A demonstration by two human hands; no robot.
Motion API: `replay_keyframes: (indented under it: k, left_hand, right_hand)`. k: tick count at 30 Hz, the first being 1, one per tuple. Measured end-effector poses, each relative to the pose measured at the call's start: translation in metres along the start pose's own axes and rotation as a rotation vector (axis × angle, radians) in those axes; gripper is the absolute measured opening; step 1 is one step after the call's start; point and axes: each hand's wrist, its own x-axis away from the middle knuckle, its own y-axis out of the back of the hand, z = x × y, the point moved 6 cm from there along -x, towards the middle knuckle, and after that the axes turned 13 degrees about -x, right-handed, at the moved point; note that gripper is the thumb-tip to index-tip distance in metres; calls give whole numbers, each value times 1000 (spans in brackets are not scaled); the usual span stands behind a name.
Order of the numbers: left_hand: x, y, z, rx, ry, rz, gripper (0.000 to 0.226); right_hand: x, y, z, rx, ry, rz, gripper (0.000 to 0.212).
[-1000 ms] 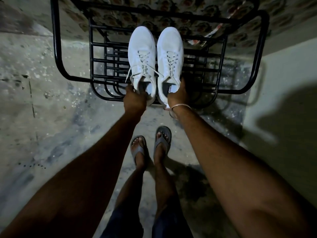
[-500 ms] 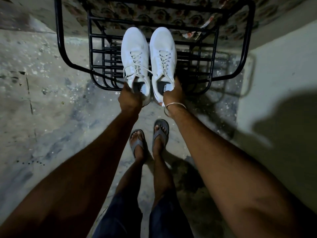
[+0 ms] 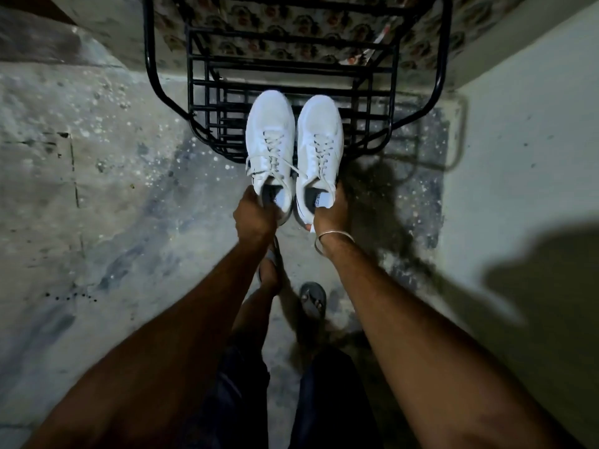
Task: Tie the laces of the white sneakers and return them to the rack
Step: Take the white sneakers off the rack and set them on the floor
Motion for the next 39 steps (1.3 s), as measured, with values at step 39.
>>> replay_keyframes:
  k: [39]
  left_hand:
    - [-254,-283,300,-236,-271,55,49]
  right_hand:
    - [-260,-81,-419,282,75,111,73]
